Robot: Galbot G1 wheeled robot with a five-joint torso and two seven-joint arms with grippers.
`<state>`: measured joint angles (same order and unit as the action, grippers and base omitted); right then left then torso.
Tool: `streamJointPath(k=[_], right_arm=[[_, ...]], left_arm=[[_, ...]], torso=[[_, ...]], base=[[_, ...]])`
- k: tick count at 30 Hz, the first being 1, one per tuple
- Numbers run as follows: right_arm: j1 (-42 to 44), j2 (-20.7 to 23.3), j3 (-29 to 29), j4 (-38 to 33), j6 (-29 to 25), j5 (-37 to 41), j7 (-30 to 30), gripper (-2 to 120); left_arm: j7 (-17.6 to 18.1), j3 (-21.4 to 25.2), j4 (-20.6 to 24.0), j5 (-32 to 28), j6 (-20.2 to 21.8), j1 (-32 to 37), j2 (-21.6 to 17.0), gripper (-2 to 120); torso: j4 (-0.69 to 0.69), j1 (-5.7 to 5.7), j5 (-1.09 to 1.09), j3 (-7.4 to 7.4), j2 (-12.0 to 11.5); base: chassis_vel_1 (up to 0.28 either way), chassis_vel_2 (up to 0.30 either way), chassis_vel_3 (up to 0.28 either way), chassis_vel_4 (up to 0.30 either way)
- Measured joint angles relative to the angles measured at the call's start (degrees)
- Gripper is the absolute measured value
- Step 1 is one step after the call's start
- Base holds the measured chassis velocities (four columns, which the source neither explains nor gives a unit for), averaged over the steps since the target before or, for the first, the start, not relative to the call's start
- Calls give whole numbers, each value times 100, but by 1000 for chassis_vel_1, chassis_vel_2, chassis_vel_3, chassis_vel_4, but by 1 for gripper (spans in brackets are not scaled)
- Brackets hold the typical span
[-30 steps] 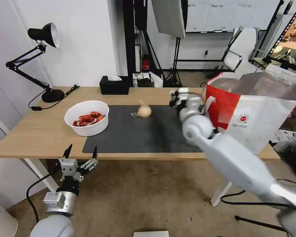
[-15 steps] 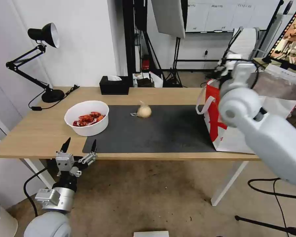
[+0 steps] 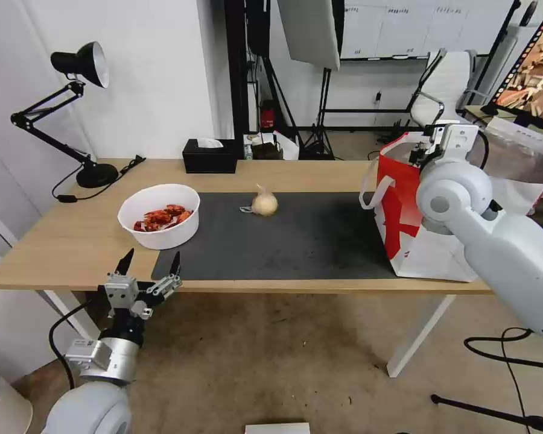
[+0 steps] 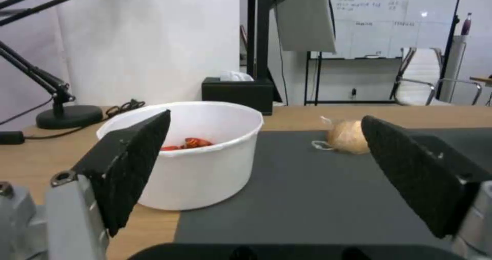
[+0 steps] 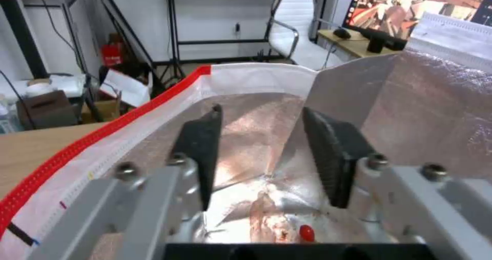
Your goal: Pick up the trash from the table and place it into the takeout bag.
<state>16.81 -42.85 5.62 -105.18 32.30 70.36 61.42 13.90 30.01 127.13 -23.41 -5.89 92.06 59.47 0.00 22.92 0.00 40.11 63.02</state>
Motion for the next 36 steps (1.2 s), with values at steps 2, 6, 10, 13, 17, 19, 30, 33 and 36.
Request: streamJointPath(k=[2, 6, 10, 13, 17, 19, 30, 33, 36], right_arm=[[10, 3, -1, -1, -21, -5, -27, 53], [168, 78, -116, -197, -478, -49, -624, 68], [572, 252, -346, -553, -1350, -346, -1793, 84], [1328, 485, -744, -933, -2227, -662, -3129, 96], [2300, 669, -1089, -1265, -3025, -926, -4135, 100], [2500, 703, -1132, -1337, -3152, -1002, -4309, 100], [4478, 527, -1536, -1877, -3855, -2087, -5055, 100], [5543, 287, -1970, -1896, -4051, -2621, -5189, 100], [6316, 22, -2255, -1880, -4178, -3177, -5183, 100]], left_arm=[[0, -6, -1, -7, 0, -10, -4, 100], [0, -12, 11, -36, 2, -54, -34, 100], [0, -10, 57, -81, 3, -118, -55, 100], [-3, -3, 83, -98, 5, -144, -46, 100], [-6, -3, 86, -98, 5, -151, -25, 100], [-8, -4, 86, -97, 5, -157, -19, 100], [-13, 241, 228, 93, -109, 186, 294, 100], [-18, 230, 209, 140, -130, 231, 312, 100], [-20, 192, 156, 199, -132, 251, 331, 100]], torso=[[0, 0, 0, 0, 0], [1, 0, 0, 0, 0], [1, 0, 0, 0, 0], [0, 0, -1, 0, 0], [-1, -1, 2, 0, 0], [-2, 0, 2, 0, 0], [1, -1, 0, -1, 0], [-2, -1, 1, -1, 0], [0, -1, 0, -1, 0]], base=[[0, 0, 0, 0], [0, 0, 0, 0], [0, 0, 0, 0], [0, 0, 0, 0], [0, 0, 0, 0], [0, 0, 0, 0], [0, 0, 0, 0], [0, 0, 0, 0], [0, 0, 0, 0]])
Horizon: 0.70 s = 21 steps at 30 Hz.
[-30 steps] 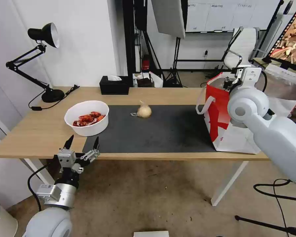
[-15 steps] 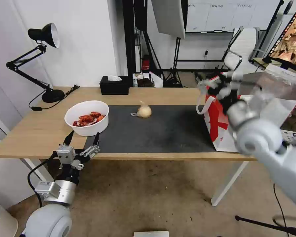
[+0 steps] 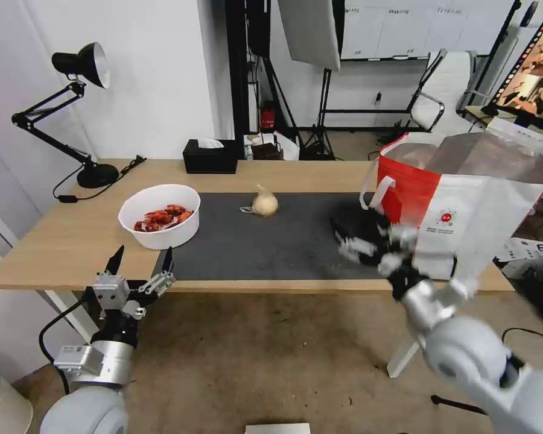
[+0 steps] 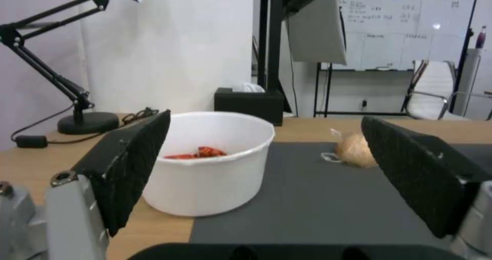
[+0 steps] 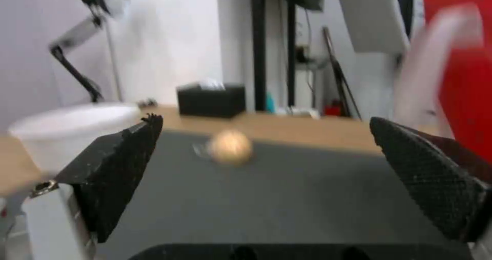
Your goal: Pick up the trash from the table and place it into the takeout bag.
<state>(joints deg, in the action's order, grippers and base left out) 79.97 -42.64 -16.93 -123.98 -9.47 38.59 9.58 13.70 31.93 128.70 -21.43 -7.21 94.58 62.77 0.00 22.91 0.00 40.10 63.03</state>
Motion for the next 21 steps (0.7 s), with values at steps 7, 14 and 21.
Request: streamJointPath(k=[7, 14, 21], right_arm=[[1240, -567, -261, 207, -113, -886, 203, 100], [1424, -700, -153, 287, -124, -1053, 261, 100], [1357, -698, -34, 332, -108, -1075, 321, 100]], left_arm=[[-16, -114, -110, 215, 21, 184, 117, 100], [-148, -170, -193, 358, 47, 367, 225, 100], [-186, -172, -227, 464, 126, 484, 267, 100]], torso=[[-2, 0, 0, 0, 0], [0, 0, 0, 0, 0], [0, 0, 0, 1, 0]], base=[[0, 0, 0, 0], [0, 0, 0, 0], [0, 0, 0, 0]])
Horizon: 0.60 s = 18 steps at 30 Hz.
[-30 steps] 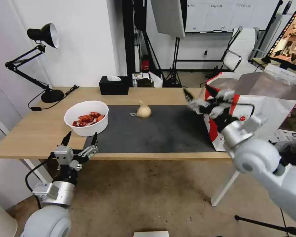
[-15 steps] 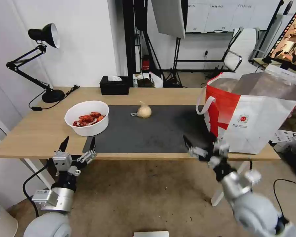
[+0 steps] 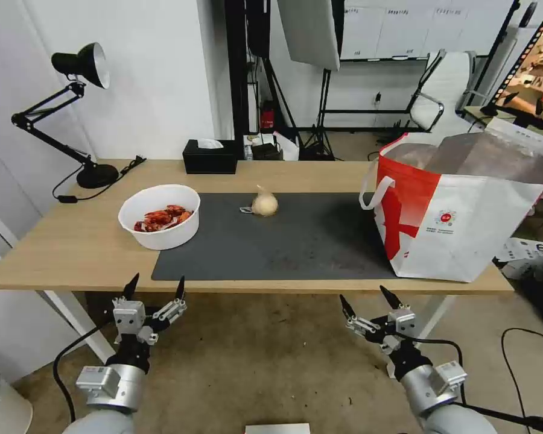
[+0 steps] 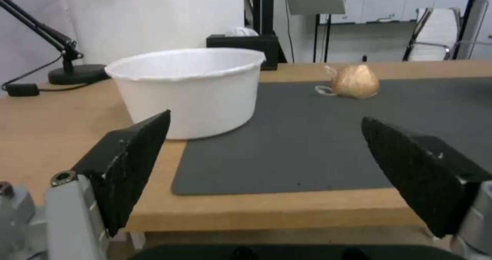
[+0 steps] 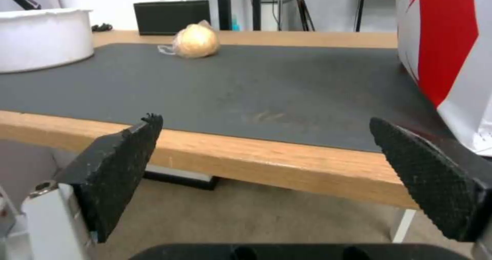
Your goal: Pick up the trash from the table and place it into the takeout bag.
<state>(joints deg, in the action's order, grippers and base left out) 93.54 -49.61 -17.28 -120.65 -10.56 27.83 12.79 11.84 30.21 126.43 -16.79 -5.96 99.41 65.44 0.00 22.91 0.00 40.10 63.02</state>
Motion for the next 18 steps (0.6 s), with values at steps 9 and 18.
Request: streamJointPath(k=[9, 18], right_arm=[[-248, 40, 164, 19, 87, 66, 92, 100], [-2381, 320, 1235, 496, 634, 1032, 130, 100]], left_arm=[[-184, 80, -35, 13, 101, 58, -15, 100], [-228, -43, -211, -26, 142, -151, -207, 100]], torso=[[0, 0, 0, 0, 0], [-1, 1, 0, 1, 0]], base=[[0, 0, 0, 0], [0, 0, 0, 0]])
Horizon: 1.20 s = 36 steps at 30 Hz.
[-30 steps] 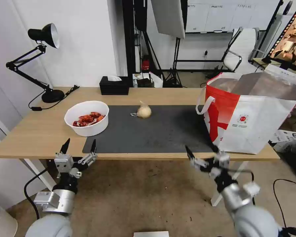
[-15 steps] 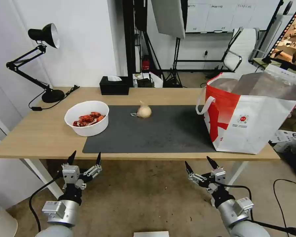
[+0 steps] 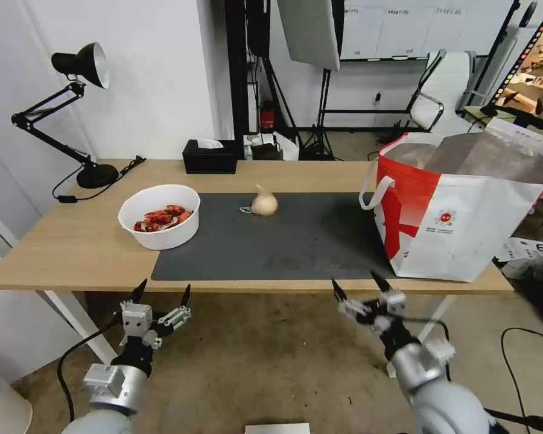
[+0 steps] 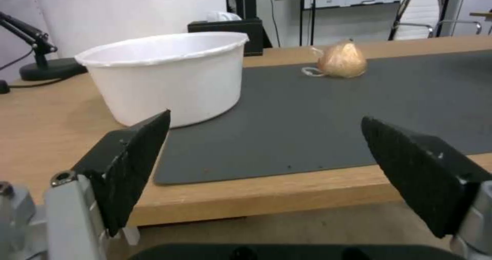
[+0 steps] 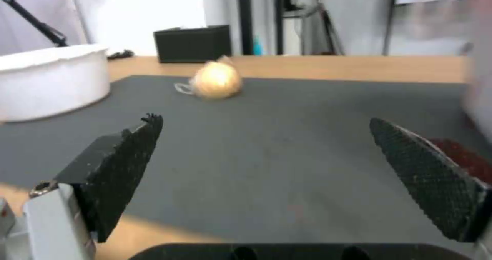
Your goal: Pick up the trash from the table and place it into the takeout bag.
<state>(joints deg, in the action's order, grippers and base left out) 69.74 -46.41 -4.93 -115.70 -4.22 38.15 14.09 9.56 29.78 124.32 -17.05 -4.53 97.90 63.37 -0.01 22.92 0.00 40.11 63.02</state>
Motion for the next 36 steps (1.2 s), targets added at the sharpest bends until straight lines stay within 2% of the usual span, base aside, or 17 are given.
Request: streamJointPath(k=[1, 2, 5, 6, 9, 10, 13, 14, 16, 17, 20, 21, 23, 27, 30, 36], right_arm=[[-606, -9, 428, 236, 91, 180, 79, 100], [-606, -9, 428, 236, 91, 180, 79, 100], [-2237, -291, 1556, 1036, 190, 558, 205, 100], [-2237, -291, 1556, 1036, 190, 558, 205, 100], [-3610, -874, 2300, 2020, 309, 768, 289, 100], [-3610, -874, 2300, 2020, 309, 768, 289, 100], [-4547, -1570, 2813, 2984, 628, 724, 420, 100], [-4547, -1570, 2813, 2984, 628, 724, 420, 100], [-4925, -1996, 3029, 3559, 926, 694, 513, 100], [-4925, -1996, 3029, 3559, 926, 694, 513, 100], [-5392, -2585, 3208, 4453, 1349, 596, 618, 100], [-5392, -2585, 3208, 4453, 1349, 596, 618, 100], [-5665, -2937, 3227, 4943, 1658, 557, 713, 100], [-5866, -3195, 3236, 5296, 1934, 549, 758, 100], [-6063, -3518, 3240, 5760, 2358, 526, 908, 100], [-6114, -3687, 3196, 6009, 2616, 501, 1037, 100]], left_arm=[[9, 8, 20, 9, 24, 13, 19, 100], [9, 8, 20, 9, 24, 13, 19, 100], [25, 17, 101, 43, 70, 71, 78, 100], [25, 17, 101, 43, 70, 71, 78, 100], [33, 38, 136, 90, 70, 165, 144, 100], [33, 38, 136, 90, 70, 165, 144, 100], [40, 113, 142, 106, 19, 245, 212, 100], [40, 113, 142, 106, 19, 245, 212, 100], [41, 170, 140, 107, -19, 284, 250, 100], [41, 170, 140, 107, -19, 284, 250, 100], [42, 212, 131, 107, -60, 332, 293, 100], [42, 212, 131, 107, -60, 332, 293, 100], [40, 217, 133, 110, -71, 353, 314, 100], [39, 220, 136, 112, -74, 356, 317, 100], [39, 221, 141, 112, -78, 346, 314, 100], [40, 242, 144, 101, -104, 345, 294, 100]], torso=[[1, 0, 1, 1, 0], [1, 0, 1, 1, 0], [2, 1, -1, 1, -1], [2, 1, -1, 1, -1], [1, 1, -2, 1, -1], [1, 1, -2, 1, -1], [3, 1, -3, 1, -1], [3, 1, -3, 1, -1], [2, 1, -1, 0, -1], [2, 1, -1, 0, -1], [1, 1, -1, 1, -1], [1, 1, -1, 1, -1], [1, 1, -2, 0, -1], [1, 0, -3, 0, -1], [1, 0, -2, 0, -1], [0, 0, -1, 0, 0]], base=[[0, 0, 0, 0], [0, 0, 0, 0], [0, 0, 0, 0], [0, 0, 0, 0], [0, 0, 0, 0], [0, 0, 0, 0], [0, 0, 0, 0], [0, 0, 0, 0], [0, 0, 0, 0], [0, 0, 0, 0], [0, 0, 0, 0], [0, 0, 0, 0], [0, 0, 0, 0], [0, 0, 0, 0], [0, 0, 0, 0], [0, 0, 0, 0]])
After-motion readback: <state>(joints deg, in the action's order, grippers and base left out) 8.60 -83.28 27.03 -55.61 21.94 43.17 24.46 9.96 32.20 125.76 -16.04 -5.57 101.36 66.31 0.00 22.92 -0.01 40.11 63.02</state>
